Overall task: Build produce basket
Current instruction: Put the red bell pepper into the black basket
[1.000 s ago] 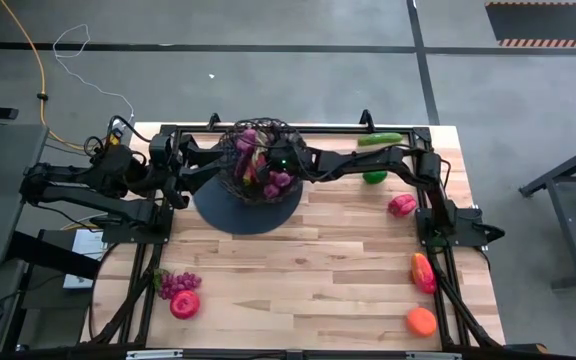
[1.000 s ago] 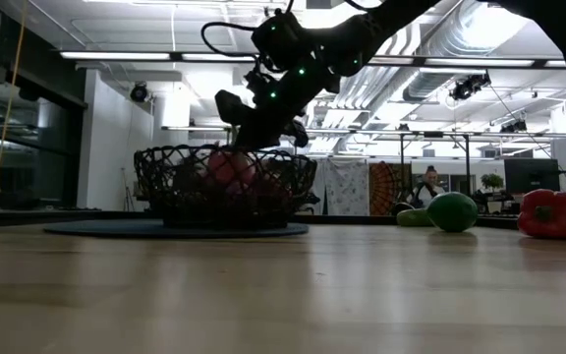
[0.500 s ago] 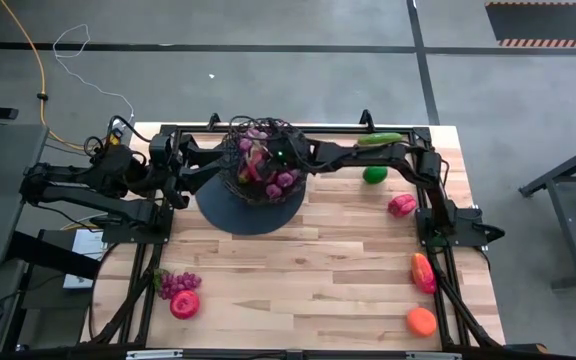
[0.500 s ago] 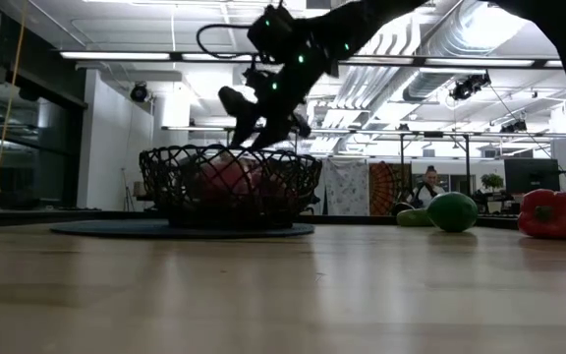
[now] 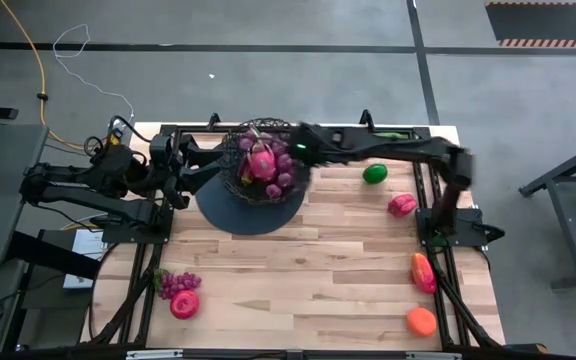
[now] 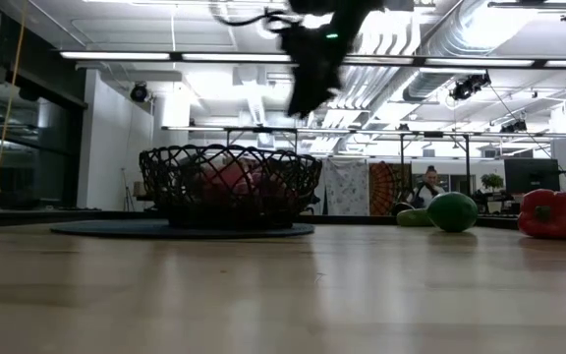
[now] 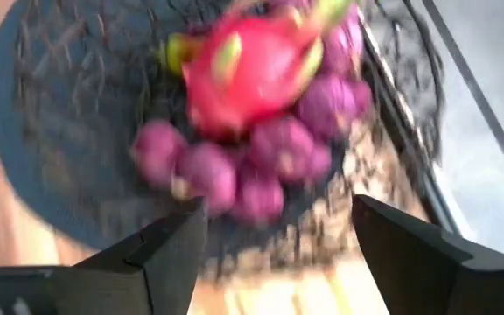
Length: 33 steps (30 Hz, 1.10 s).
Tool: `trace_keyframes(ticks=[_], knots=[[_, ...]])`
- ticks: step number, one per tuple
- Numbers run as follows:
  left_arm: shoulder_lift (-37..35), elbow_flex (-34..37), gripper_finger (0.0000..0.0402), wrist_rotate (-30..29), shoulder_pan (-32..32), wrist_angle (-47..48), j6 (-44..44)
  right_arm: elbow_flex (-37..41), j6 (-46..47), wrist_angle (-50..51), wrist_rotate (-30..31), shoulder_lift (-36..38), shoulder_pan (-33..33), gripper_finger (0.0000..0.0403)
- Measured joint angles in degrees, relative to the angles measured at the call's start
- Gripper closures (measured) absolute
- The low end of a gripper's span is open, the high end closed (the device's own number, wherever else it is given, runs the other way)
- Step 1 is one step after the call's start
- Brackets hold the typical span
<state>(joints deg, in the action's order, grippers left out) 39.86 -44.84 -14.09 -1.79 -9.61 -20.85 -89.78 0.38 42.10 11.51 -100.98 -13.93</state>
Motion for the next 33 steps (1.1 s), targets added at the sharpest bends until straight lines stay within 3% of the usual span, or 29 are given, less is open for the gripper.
trace_keyframes(ticks=[7,9,14,18,27,33], knots=[[0.0,0.0,0.0172,0.0,0.0,1.8,2.6,30.4,17.0,-18.8,-4.0,27.9,2.9,0.013],[0.0,0.0,0.0172,0.0,0.0,2.3,4.6,35.9,21.4,-24.9,-6.6,34.6,4.1,0.013],[0.3,0.0,0.0172,-1.8,0.0,4.6,10.4,44.4,28.1,-38.9,-6.6,46.0,6.2,0.013],[1.0,0.0,0.0172,-3.1,0.0,6.6,14.4,46.6,27.8,-45.2,-6.6,50.3,6.9,0.0131],[2.9,0.0,0.0172,-3.1,0.0,6.9,15.5,45.2,21.2,-44.8,-6.7,51.3,7.0,0.0131],[3.0,0.0,0.0172,-3.1,0.0,6.8,12.7,45.2,27.2,-41.9,-3.3,51.3,6.7,0.0131]])
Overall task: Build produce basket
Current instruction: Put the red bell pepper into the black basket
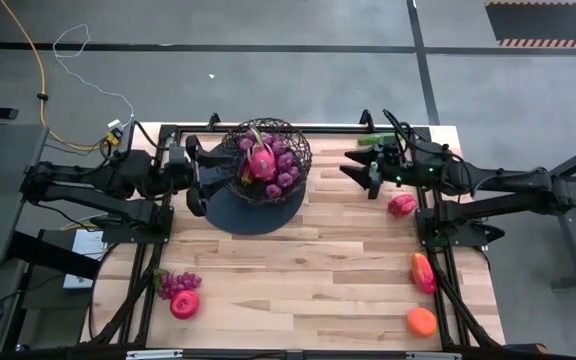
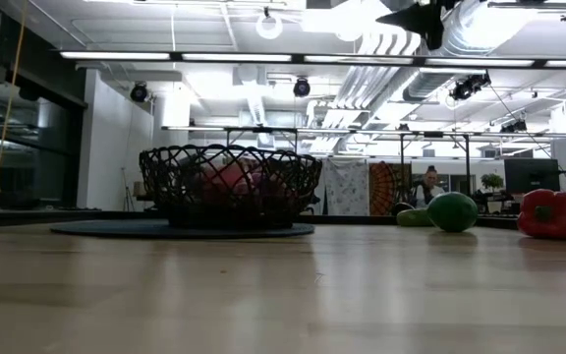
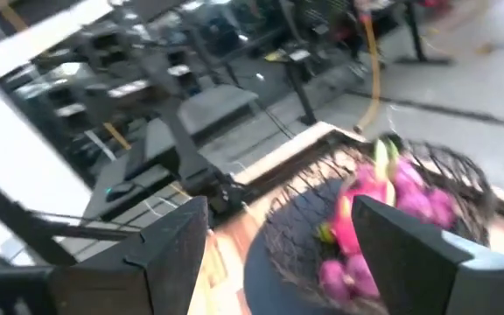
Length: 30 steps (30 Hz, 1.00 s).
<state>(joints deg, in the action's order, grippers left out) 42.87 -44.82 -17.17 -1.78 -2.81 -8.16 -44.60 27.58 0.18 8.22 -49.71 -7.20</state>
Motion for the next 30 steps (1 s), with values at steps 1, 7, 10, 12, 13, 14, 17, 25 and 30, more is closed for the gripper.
trace_keyframes(ticks=[1,7,10,12,13,14,17,25,30], knots=[[0.0,0.0,0.0172,0.0,0.0,0.0,0.0,-0.2,2.4,2.4,0.7,0.0,-0.2,0.0131],[0.0,0.0,0.0172,0.0,0.0,0.0,-0.2,-7.5,21.5,41.1,3.0,-3.1,-1.8,0.0131],[0.0,0.0,0.0172,0.0,0.0,0.0,-0.2,-11.0,29.1,61.3,0.6,-6.0,-2.2,0.0131],[0.0,0.0,0.0172,0.0,0.0,0.0,-0.2,-11.7,31.7,71.8,-1.1,-7.8,-2.2,0.0131],[0.0,0.0,0.0172,0.0,0.0,0.0,-0.2,-11.7,33.3,76.0,-1.6,-8.6,-2.2,0.0131],[0.0,0.0,0.0172,0.0,0.0,0.0,-0.2,-11.3,34.8,79.2,-2.1,-9.3,-2.2,0.0131],[0.0,0.0,0.0172,0.0,0.0,0.0,-0.2,-8.8,37.4,83.7,-3.5,-11.2,-2.2,0.0131],[0.0,0.0,0.0172,0.0,0.0,0.0,1.6,-0.5,40.9,73.6,-4.0,-14.7,-4.4,0.0131],[0.0,0.0,0.0172,0.0,0.0,0.0,3.0,3.3,41.0,71.2,-3.2,-16.9,-6.0,0.0131]])
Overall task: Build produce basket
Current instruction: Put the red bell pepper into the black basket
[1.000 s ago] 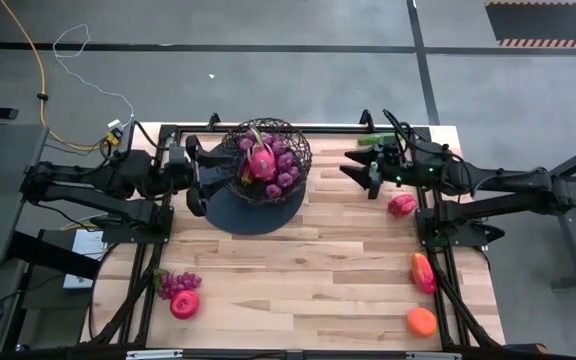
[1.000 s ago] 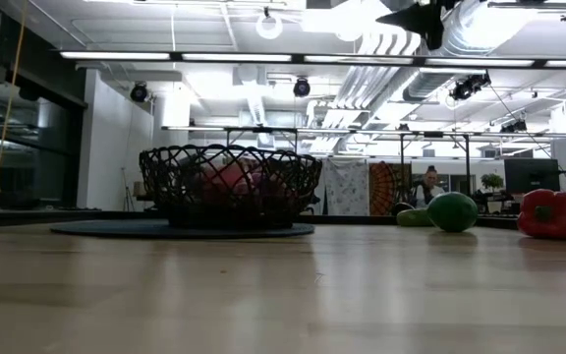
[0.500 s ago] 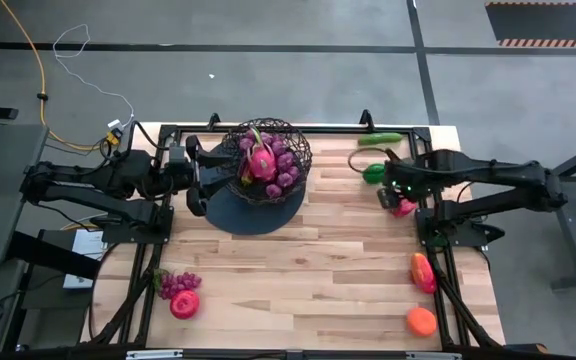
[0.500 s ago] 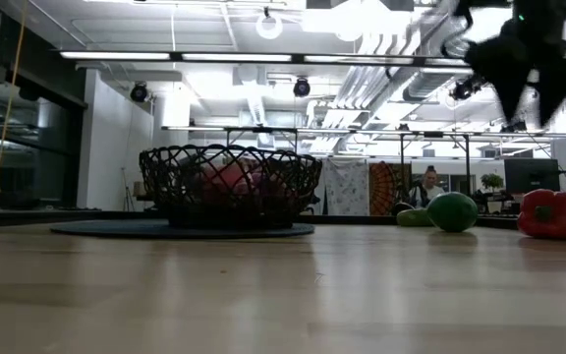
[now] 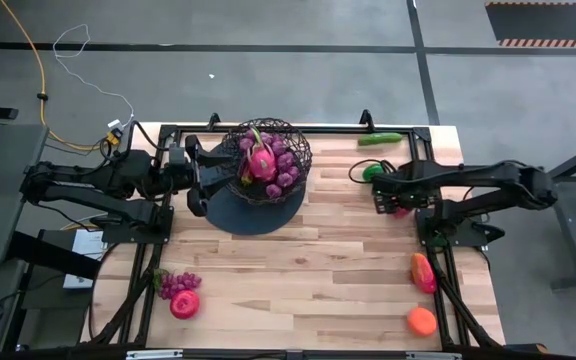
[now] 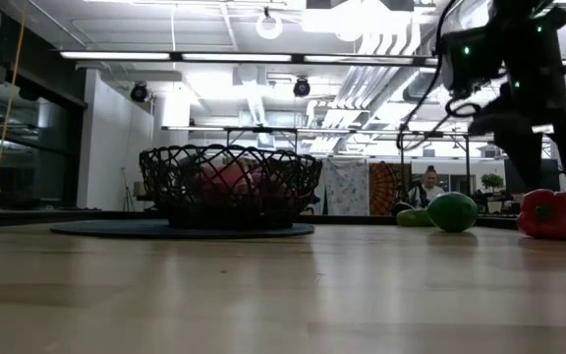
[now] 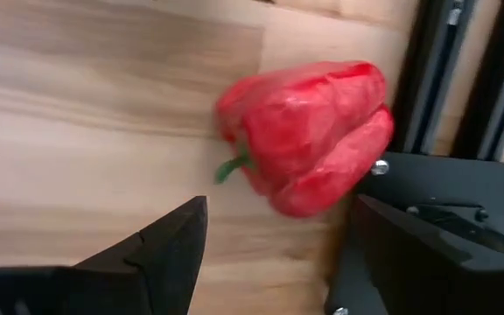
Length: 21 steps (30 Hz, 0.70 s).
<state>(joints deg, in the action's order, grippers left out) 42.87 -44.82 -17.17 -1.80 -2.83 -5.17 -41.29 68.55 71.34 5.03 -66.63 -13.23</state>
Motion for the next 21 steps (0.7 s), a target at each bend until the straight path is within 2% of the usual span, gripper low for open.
trace_keyframes(ticks=[4,21], knots=[[0.0,0.0,0.0172,0.0,0.0,0.0,0.6,1.3,-0.6,-2.4,3.1,-1.6,0.0,0.0131],[0.0,0.0,0.0172,0.0,0.0,0.0,0.9,1.4,-1.4,-3.5,4.7,-7.5,0.1,0.0132]])
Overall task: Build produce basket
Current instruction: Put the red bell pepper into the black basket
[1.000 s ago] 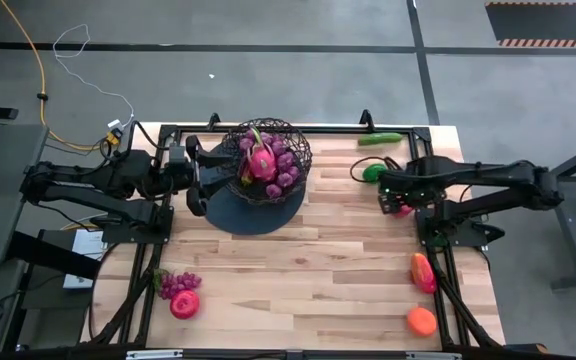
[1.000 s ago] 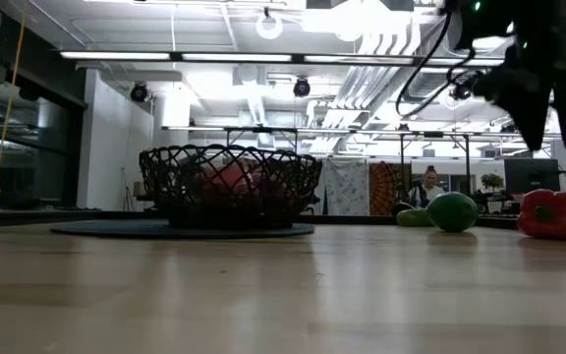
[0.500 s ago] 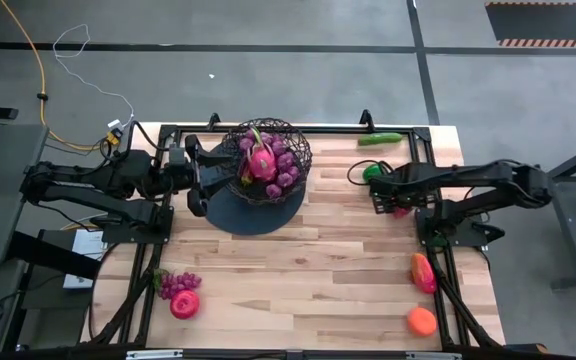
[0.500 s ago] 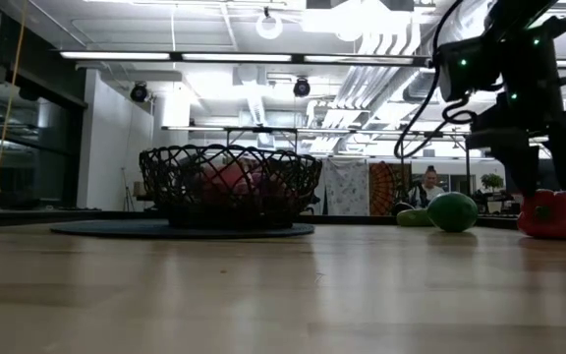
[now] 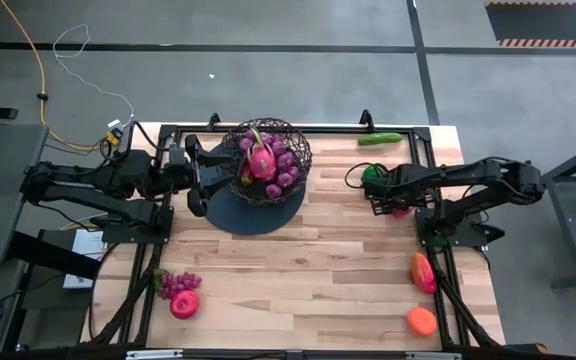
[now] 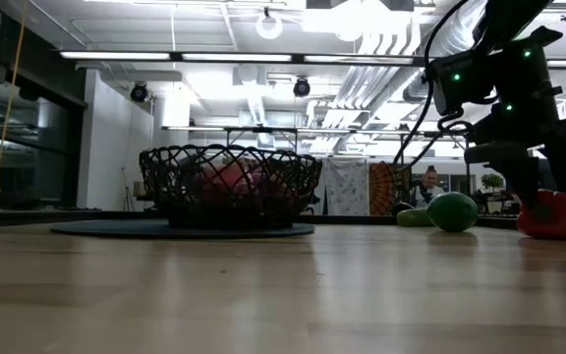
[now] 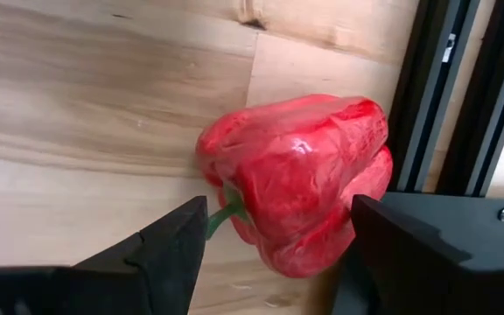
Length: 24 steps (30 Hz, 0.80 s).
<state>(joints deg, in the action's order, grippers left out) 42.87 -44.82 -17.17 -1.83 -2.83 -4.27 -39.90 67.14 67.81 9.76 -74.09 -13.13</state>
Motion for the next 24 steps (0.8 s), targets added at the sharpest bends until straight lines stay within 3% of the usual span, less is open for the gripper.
trace_keyframes(ticks=[5,16,24], knots=[[0.0,0.0,0.0172,-0.2,0.0,0.0,0.0,0.0,-0.1,-0.3,0.5,-1.4,0.0,0.016],[0.0,0.0,0.0172,-0.2,0.0,0.0,0.0,-0.7,-1.4,0.8,0.5,-1.6,0.0,0.0297],[0.0,0.0,0.0172,-0.2,0.0,0.0,0.0,-7.9,-5.5,8.3,2.4,-1.3,0.2,0.0318]])
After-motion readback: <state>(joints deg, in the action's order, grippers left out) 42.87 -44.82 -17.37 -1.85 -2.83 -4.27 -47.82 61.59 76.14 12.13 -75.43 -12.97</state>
